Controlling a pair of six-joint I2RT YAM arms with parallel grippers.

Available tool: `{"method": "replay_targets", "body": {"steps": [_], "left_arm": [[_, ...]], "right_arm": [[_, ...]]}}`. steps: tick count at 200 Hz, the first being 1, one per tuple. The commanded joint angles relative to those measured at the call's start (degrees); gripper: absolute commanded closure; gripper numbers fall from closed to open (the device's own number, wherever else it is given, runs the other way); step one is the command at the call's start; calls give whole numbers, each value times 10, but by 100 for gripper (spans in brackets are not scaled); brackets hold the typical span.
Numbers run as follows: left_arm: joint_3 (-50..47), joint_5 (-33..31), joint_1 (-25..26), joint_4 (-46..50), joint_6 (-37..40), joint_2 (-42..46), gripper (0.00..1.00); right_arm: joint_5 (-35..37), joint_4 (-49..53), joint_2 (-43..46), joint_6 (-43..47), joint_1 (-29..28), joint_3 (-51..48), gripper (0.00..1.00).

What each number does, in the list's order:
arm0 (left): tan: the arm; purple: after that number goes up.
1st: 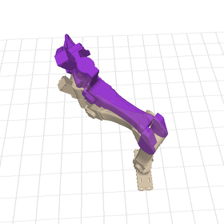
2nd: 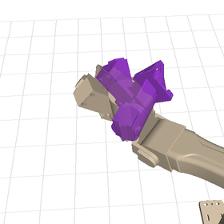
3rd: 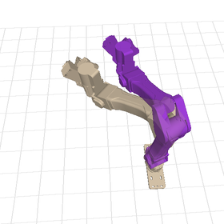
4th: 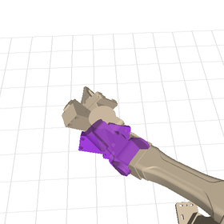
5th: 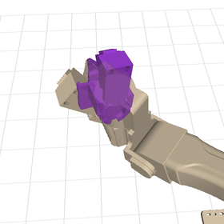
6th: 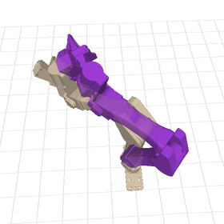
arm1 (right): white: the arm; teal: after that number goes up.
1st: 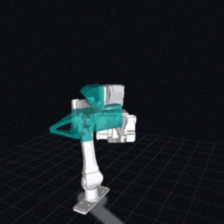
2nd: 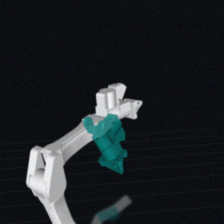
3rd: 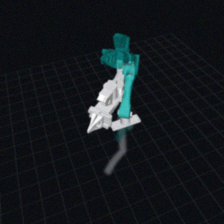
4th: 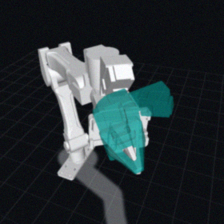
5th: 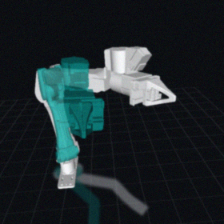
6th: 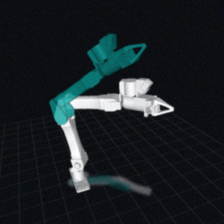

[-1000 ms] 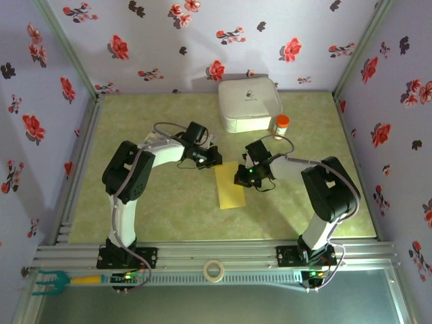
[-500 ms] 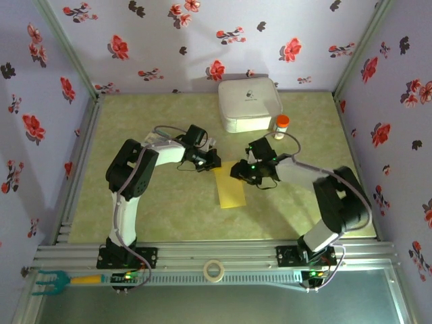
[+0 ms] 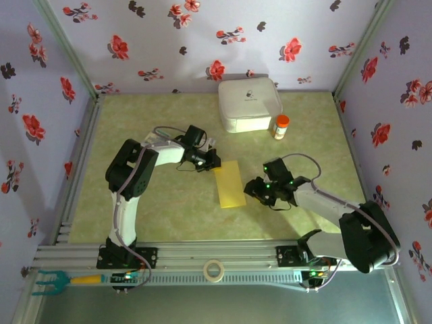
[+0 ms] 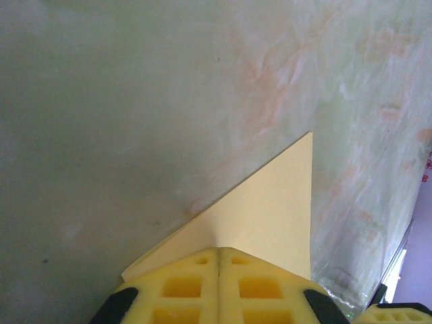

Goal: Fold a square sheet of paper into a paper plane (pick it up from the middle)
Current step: First fold the square sheet of paper in half at the center of the table, then fold the triangle a second time at the center of the table.

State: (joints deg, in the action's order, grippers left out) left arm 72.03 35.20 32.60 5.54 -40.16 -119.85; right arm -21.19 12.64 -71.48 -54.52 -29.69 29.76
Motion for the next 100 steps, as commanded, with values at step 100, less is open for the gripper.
{"method": "replay_targets", "body": {"steps": [100], "left_arm": [[-18, -1, -3, 0, -5, -11, 97]], "right_arm": [[-38, -37, -8, -30, -12, -25, 60]]}}
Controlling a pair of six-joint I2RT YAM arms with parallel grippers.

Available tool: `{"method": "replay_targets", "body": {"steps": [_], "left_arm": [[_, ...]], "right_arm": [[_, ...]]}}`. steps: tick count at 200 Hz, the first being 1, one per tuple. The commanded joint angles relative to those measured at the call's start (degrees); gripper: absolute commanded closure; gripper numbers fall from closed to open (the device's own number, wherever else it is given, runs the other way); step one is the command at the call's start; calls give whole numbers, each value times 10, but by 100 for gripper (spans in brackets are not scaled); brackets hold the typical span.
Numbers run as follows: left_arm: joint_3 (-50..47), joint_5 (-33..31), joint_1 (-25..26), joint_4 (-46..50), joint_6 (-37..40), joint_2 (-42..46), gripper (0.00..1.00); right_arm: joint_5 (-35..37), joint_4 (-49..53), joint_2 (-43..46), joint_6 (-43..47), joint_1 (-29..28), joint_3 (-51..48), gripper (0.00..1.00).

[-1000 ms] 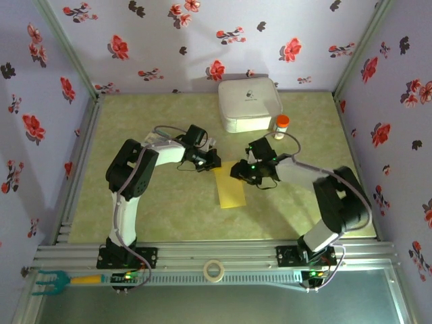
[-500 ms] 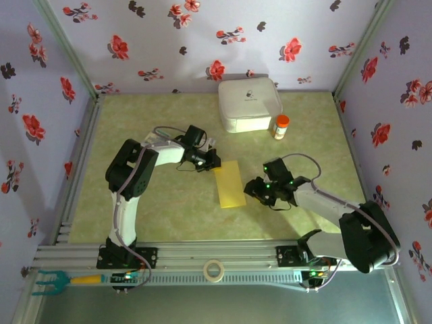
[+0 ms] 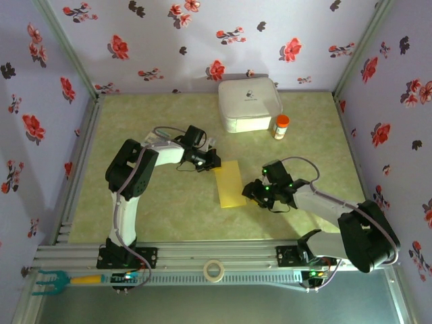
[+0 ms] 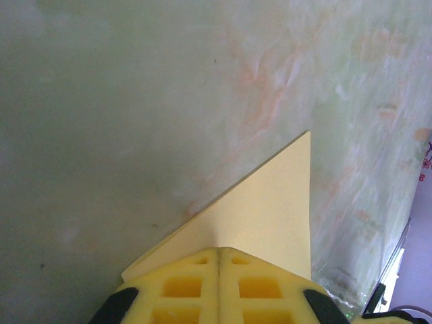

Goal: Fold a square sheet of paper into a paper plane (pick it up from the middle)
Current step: Fold the triangle a second time at the center of the table.

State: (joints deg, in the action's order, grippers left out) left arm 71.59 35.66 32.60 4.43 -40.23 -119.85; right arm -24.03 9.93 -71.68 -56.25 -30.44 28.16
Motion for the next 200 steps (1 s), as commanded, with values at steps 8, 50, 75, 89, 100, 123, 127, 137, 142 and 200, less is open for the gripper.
{"method": "replay_targets", "body": {"steps": [8, 50, 75, 89, 100, 123, 127, 137, 142, 200], "left_arm": [[-14, -5, -3, 11, -4, -11, 97], [-17, -2, -3, 4, -10, -12, 97], [-18, -2, -3, 4, -11, -12, 97], [-19, -2, -2, 1, -12, -12, 97], [-20, -2, -2, 0, -13, -12, 97], [-22, 0, -2, -5, -17, -12, 97], [-22, -1, -2, -5, -17, -13, 97], [-22, 0, -2, -6, -17, -12, 97], [-22, 0, -2, -6, -17, -12, 97], [-21, 5, -1, -6, -16, -13, 96]], "right_arm": [[-15, -17, -9, -14, -5, -10, 60], [-34, -38, -31, -15, -6, -9, 59], [-29, -34, -42, -12, -6, -8, 59], [-21, -25, -47, -8, -6, -7, 59], [-26, -34, -50, -9, -6, -10, 58], [-42, -58, -67, -12, -7, -9, 59], [-47, -65, -69, -14, -7, -9, 59], [-58, -84, -74, -20, -7, -10, 60], [-60, -88, -73, -21, -8, -9, 60], [-40, -107, -54, -9, -4, -1, 60]]}}
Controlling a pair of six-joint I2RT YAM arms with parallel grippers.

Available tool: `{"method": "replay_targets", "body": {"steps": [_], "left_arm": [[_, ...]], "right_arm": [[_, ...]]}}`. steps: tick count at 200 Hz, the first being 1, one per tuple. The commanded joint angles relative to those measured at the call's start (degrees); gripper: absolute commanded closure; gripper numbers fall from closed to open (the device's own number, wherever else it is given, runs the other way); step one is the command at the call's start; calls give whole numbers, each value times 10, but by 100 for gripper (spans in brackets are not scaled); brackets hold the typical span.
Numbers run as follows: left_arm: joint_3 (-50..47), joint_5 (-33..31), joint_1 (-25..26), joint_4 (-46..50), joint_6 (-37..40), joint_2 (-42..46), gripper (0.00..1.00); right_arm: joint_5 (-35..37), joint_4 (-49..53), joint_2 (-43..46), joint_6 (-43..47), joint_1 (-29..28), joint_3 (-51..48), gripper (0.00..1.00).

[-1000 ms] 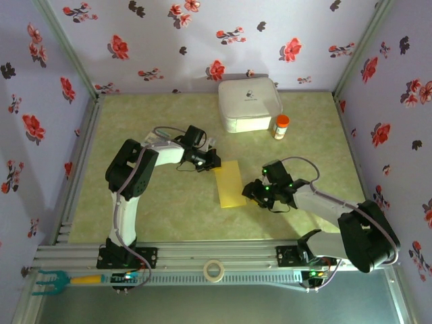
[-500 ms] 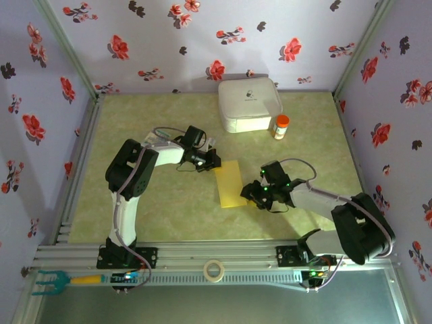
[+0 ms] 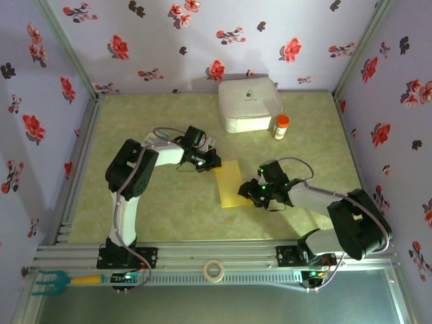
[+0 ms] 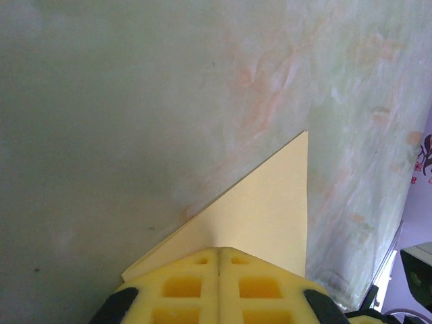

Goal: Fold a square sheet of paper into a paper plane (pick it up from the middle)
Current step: Fold the triangle a second time at the center of the table.

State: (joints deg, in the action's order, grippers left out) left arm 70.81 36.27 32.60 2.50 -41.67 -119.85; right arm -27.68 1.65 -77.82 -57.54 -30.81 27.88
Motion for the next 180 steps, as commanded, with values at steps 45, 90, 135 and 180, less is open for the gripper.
{"method": "replay_targets", "body": {"steps": [45, 90, 135, 180], "left_arm": [[-6, 10, 0, 10, 2, -16, 97], [-4, 13, 0, 14, 8, -18, 96], [0, 19, 0, 13, 8, -24, 96], [4, 24, 1, 15, 8, -24, 96]], "right_arm": [[-51, -87, -52, 19, 18, 16, 59], [-73, -95, -75, 34, 31, 23, 58], [-85, -102, -74, 44, 42, 20, 58], [-98, -115, -86, 44, 49, 21, 58]]}}
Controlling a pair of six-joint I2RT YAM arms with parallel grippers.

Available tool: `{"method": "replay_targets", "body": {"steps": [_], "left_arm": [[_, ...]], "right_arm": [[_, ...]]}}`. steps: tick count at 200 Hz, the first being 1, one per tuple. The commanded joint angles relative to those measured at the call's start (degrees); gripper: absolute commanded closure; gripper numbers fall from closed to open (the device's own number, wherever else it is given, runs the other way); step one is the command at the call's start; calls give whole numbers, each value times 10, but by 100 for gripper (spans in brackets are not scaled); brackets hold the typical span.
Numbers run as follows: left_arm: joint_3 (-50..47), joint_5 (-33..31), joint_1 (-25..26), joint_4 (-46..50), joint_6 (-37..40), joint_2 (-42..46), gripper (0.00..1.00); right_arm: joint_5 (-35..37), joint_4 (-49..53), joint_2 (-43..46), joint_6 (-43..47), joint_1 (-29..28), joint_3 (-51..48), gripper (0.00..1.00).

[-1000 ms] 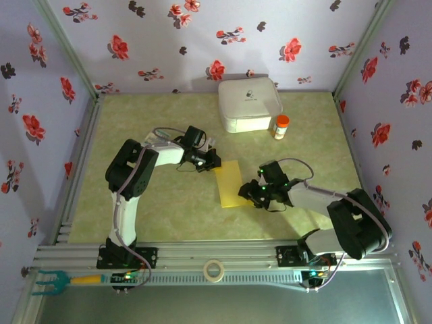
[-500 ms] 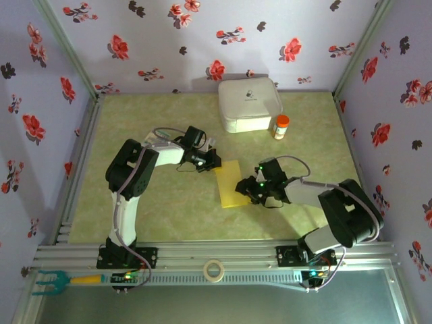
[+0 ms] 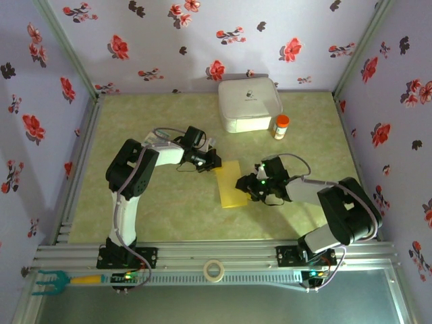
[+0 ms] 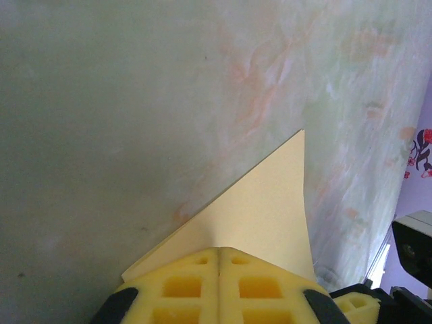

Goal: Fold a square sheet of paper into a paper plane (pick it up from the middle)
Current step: Fold the triangle a second time at the center of the table.

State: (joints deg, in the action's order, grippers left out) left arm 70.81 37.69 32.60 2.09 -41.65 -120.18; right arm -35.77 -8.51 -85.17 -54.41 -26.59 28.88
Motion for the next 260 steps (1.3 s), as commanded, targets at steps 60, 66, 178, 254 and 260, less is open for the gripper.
{"method": "replay_targets", "body": {"steps": [60, 66, 178, 254, 260], "left_arm": [[6, 12, 2, 19, 8, -23, 96], [6, 12, 2, 19, 8, -23, 96], [6, 16, 2, 17, 12, -25, 96], [15, 23, 3, 21, 16, -30, 95], [15, 24, 3, 21, 16, -31, 95]], "right_arm": [[-28, -19, -20, 15, 14, 12, 58], [-28, -19, -19, 16, 13, 12, 58], [-42, -28, -25, 19, 21, 13, 59], [-55, -25, -48, 39, 33, 34, 63], [-57, -23, -51, 42, 34, 36, 64]]}}
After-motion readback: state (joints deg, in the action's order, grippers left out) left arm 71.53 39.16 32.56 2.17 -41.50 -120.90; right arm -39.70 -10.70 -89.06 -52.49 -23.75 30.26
